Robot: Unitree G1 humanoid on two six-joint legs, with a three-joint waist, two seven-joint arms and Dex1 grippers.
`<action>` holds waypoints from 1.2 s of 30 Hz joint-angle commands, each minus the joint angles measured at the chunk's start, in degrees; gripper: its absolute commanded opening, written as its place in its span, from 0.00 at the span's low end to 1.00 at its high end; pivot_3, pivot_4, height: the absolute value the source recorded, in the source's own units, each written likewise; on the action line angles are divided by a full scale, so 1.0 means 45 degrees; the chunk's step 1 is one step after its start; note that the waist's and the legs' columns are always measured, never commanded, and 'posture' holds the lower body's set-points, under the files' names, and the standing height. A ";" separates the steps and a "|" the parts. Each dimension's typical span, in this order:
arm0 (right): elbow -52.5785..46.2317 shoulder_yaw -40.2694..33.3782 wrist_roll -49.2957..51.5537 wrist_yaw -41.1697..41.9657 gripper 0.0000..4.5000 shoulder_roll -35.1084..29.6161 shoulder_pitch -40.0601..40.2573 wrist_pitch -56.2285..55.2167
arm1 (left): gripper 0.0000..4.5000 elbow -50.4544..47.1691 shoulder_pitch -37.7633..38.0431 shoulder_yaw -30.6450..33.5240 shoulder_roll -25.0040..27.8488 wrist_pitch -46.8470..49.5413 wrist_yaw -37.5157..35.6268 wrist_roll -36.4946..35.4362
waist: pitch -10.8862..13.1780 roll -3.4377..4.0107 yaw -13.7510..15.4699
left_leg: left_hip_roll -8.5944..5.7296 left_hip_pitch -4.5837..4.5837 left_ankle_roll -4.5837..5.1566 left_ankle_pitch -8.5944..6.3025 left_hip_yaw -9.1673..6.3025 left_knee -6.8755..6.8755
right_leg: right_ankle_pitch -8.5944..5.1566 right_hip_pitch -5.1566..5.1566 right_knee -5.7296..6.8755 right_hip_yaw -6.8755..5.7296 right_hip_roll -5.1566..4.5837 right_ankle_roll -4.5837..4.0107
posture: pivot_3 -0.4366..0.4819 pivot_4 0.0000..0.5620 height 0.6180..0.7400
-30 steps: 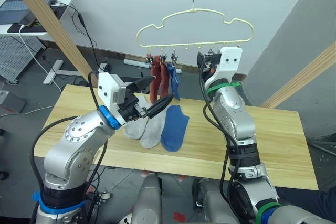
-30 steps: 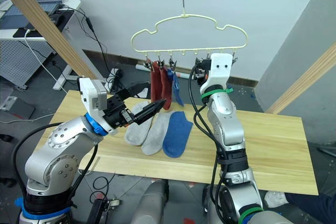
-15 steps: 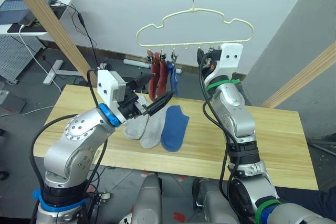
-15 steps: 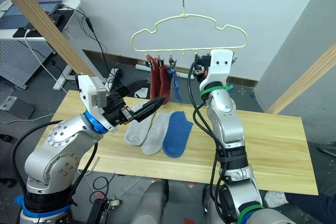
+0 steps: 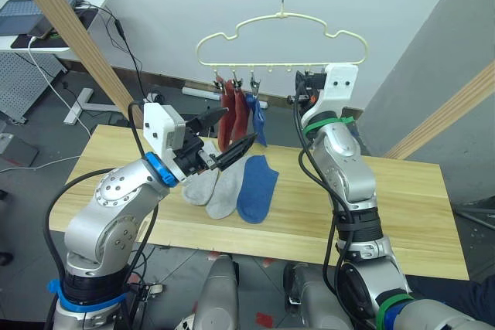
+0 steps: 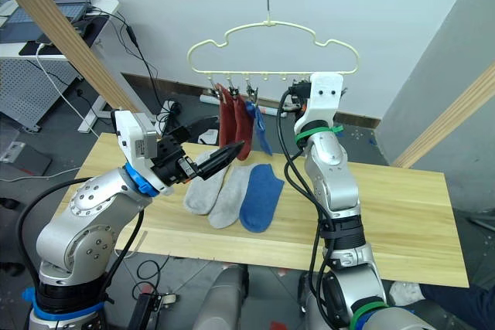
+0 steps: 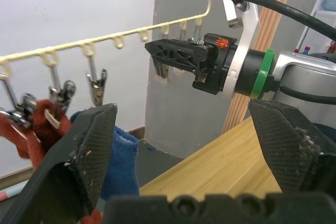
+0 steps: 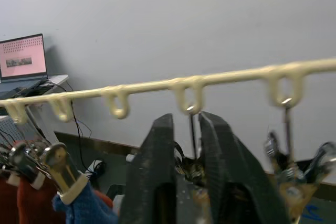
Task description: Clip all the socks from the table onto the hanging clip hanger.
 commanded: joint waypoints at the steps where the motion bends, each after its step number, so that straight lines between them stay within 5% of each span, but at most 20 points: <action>1: -0.0180 -0.0127 0.0109 -0.0073 0.00 0.0006 -0.0219 -0.0237 | 0.98 -0.0473 0.0048 0.0059 0.0032 -0.0186 0.0026 0.0042 | 0.0000 0.0000 -0.0001 | 0.0000 0.0000 0.0000 0.0000 -0.0001 0.0000 | 0.0000 0.0000 0.0000 0.0000 0.0000 0.0000 | 0.78 0.45 1.00; 8: -0.0454 -0.0435 0.0752 0.0489 0.00 -0.0326 -0.0182 0.0621 | 0.98 0.0047 0.0755 -0.0448 0.0131 0.0368 0.0586 0.0907 | -0.0001 0.0001 -0.0003 | 0.0000 0.0003 0.0000 0.0000 0.0001 0.0000 | 0.0000 0.0002 0.0000 0.0002 0.0000 0.0000 | 0.78 0.45 1.00; 14: -0.0693 -0.0884 0.1810 0.1607 0.00 -0.1592 -0.0229 0.2492 | 0.98 0.2151 0.1427 -0.2213 -0.0980 -0.0213 0.1360 0.2865 | -0.0002 0.0006 0.0020 | -0.0008 0.0013 0.0010 0.0005 0.0002 0.0004 | -0.0001 0.0022 -0.0007 0.0003 -0.0007 0.0001 | 0.71 0.51 1.00; 23: -0.1950 -0.0745 0.1910 0.1333 0.00 -0.1881 0.0291 0.3346 | 0.98 0.7181 -0.0770 -0.4460 -0.2910 -0.1825 0.1099 0.5600 | 0.0003 0.0013 -0.0078 | -0.0008 0.0023 0.0038 0.0021 0.0008 0.0002 | -0.0015 0.0025 -0.0006 0.0010 0.0001 0.0024 | 0.63 0.57 1.00; 32: -0.3247 -0.0868 0.1971 0.0574 0.00 -0.1747 0.1121 0.4175 | 0.98 1.0688 -0.2066 -0.5585 -0.3377 -0.2024 0.0517 0.7532 | 0.0006 0.0015 -0.0215 | -0.0013 0.0018 0.0040 0.0020 0.0006 0.0002 | -0.0031 0.0027 -0.0013 0.0010 -0.0001 0.0052 | 0.58 0.59 1.00; 36: -0.3480 -0.0928 0.1982 0.0367 0.00 -0.1711 0.1243 0.4427 | 0.79 1.1152 -0.2345 -0.6564 -0.3156 -0.2786 -0.0223 0.8665 | 0.0005 0.0017 -0.0246 | -0.0017 0.0022 0.0040 0.0021 0.0006 0.0002 | -0.0033 0.0035 -0.0013 0.0011 -0.0004 0.0056 | 0.57 0.59 1.00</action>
